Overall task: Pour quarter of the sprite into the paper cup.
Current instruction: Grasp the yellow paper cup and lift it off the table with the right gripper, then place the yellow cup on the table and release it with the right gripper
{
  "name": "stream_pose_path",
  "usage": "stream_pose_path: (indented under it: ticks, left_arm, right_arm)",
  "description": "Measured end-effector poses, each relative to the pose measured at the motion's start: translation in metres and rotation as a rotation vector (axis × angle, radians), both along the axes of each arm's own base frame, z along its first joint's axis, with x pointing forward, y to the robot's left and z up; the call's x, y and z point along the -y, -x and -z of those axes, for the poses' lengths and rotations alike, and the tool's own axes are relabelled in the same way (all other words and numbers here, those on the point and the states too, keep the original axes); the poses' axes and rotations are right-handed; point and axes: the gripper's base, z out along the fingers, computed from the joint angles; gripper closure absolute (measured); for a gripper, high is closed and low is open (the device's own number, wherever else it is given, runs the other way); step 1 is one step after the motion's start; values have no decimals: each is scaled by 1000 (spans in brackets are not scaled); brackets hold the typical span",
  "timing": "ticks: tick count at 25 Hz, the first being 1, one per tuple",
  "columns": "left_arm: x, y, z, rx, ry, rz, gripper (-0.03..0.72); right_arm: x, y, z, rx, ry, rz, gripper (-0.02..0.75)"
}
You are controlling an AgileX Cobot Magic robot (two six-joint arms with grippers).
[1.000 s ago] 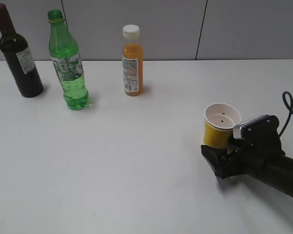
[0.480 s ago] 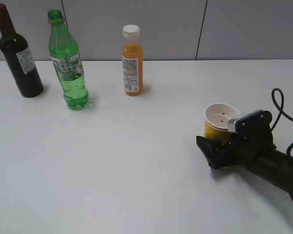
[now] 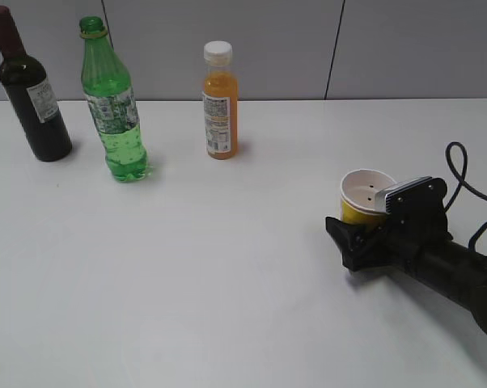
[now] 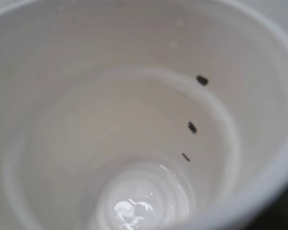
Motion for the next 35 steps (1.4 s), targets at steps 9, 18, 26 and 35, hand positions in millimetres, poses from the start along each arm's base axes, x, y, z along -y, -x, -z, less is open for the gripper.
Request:
stream_pose_path:
  ticks: [9, 18, 26, 35]
  left_arm:
    - [0, 0, 0, 0, 0, 0, 106]
    - [0, 0, 0, 0, 0, 0, 106]
    - [0, 0, 0, 0, 0, 0, 106]
    - [0, 0, 0, 0, 0, 0, 106]
  right_arm:
    - [0, 0, 0, -1, 1, 5, 286]
    - [3, 9, -5, -22, 8, 11, 286]
    - [-8, 17, -9, -36, 15, -148, 290]
    - [-42, -1, -22, 83, -21, -508, 290]
